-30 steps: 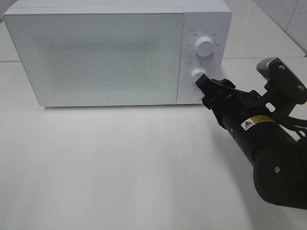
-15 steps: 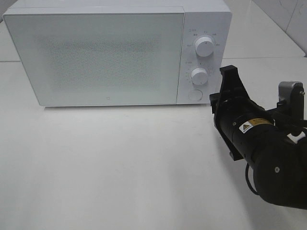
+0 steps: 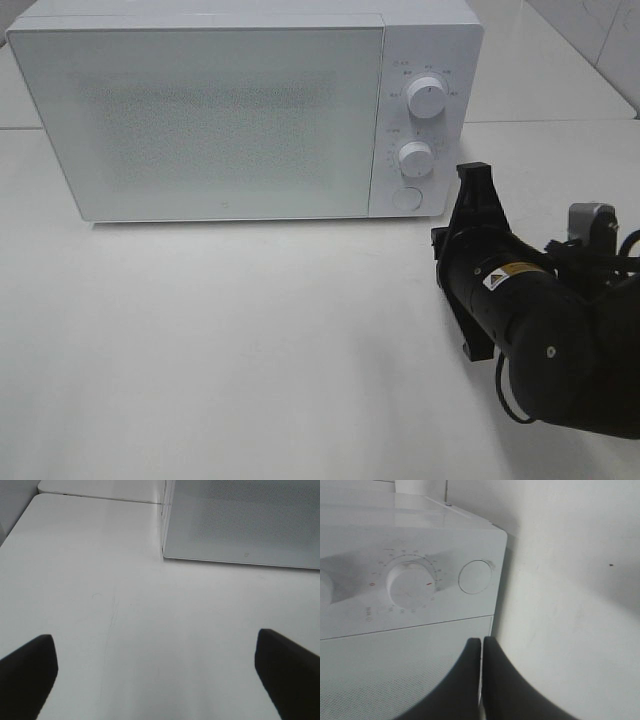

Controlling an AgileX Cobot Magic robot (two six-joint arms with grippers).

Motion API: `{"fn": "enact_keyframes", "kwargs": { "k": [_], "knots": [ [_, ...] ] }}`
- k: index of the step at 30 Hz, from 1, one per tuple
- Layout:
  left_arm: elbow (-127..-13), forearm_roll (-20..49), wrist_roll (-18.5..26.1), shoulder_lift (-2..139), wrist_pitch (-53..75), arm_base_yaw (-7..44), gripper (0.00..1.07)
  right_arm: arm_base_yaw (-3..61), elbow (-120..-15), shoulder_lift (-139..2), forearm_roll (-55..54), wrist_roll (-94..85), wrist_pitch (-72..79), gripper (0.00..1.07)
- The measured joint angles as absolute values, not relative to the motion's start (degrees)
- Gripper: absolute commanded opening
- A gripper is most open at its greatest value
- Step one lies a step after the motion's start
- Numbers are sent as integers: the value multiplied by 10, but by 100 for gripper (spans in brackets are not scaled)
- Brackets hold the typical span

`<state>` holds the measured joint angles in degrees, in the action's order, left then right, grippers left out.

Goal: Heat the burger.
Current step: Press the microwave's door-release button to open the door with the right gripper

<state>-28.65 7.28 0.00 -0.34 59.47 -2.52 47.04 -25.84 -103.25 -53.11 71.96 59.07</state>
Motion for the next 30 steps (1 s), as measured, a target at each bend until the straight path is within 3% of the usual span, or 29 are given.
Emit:
{"fn": "enact_keyframes", "kwargs": {
  "k": [7, 30],
  "knots": [
    [-286, 73, 0, -3, 595, -25, 100, 464, -290, -1076, -525, 750, 589, 0],
    [-286, 73, 0, -3, 595, -25, 100, 348, -403, -1156, -426, 755, 542, 0]
  ]
}}
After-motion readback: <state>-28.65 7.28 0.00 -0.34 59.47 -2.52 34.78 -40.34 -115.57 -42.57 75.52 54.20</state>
